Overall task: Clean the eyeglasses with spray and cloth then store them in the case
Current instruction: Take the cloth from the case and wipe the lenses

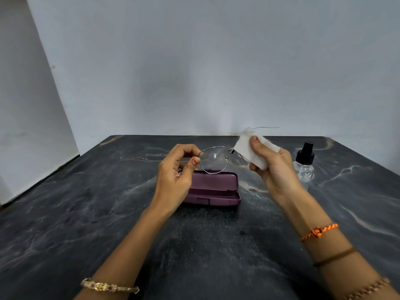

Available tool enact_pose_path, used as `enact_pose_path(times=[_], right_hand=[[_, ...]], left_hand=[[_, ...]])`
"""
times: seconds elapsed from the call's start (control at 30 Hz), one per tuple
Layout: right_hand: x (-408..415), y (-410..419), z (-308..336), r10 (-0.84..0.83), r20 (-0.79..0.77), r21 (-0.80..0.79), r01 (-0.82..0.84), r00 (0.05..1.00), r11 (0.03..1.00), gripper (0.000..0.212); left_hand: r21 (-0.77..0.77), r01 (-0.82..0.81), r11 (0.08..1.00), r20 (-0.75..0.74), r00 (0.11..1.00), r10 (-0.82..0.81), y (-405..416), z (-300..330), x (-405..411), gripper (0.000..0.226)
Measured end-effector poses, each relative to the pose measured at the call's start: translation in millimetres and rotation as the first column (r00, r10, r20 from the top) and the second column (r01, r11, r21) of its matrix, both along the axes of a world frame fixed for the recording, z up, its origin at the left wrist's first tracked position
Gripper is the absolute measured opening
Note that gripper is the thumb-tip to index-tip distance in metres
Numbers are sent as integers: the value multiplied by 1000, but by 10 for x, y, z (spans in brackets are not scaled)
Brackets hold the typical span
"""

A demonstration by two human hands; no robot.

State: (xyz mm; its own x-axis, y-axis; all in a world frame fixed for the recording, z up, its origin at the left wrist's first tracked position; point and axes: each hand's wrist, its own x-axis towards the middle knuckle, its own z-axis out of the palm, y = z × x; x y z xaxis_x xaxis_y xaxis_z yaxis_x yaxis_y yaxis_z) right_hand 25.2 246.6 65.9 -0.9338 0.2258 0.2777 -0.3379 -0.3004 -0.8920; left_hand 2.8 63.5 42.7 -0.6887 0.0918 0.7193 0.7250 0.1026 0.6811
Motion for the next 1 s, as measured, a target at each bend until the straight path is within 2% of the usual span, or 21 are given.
enact_pose_path(times=[0.07, 0.2, 0.3, 0.37, 0.43, 0.5, 0.57, 0.67, 0.77, 0.87, 1.0], right_hand=[[2, 10, 9, -11, 38, -36, 12, 999, 999, 8], [-4, 20, 29, -21, 107, -206, 43, 994, 978, 8], [-11, -10, 23, 8, 138, -357, 42, 990, 933, 8], [-26, -31, 2, 10, 141, -394, 47, 990, 918, 8], [-38, -42, -17, -6, 120, -362, 50, 993, 931, 4], [-37, -28, -21, 11, 77, -321, 14, 997, 947, 9], [-18, -2, -3, 68, 24, -252, -59, 997, 966, 19], [5, 40, 20, 125, 0, -94, -124, 992, 988, 20], [9, 98, 26, 114, 29, 39, -116, 993, 993, 23], [16, 154, 37, 102, 47, 179, -108, 994, 978, 7], [0, 175, 28, 45, 52, 245, -57, 998, 968, 19]], left_hand=[[-1, -5, 1000, 19, 1000, 5, -3, 2, -9, 33], [-4, 9, 1000, 13, 1000, -9, -4, 11, -5, 29], [-77, 23, 997, -42, 999, -27, 40, -14, 30, 22], [-143, 27, 989, -68, 997, -37, 91, -56, 57, 16], [-175, 18, 984, -92, 995, -34, 126, -87, 71, 12], [-158, 4, 987, -113, 993, -22, 131, -88, 71, 13], [-105, -4, 994, -109, 994, -7, 106, -60, 57, 21], [-3, 0, 1000, -60, 998, 0, 50, -13, 24, 25], [7, 10, 1000, -31, 999, -10, 15, 1, -4, 23], [-32, 7, 999, -20, 1000, -8, 6, -8, -14, 24], [-21, 5, 1000, 7, 1000, -5, 5, -17, -21, 34]])
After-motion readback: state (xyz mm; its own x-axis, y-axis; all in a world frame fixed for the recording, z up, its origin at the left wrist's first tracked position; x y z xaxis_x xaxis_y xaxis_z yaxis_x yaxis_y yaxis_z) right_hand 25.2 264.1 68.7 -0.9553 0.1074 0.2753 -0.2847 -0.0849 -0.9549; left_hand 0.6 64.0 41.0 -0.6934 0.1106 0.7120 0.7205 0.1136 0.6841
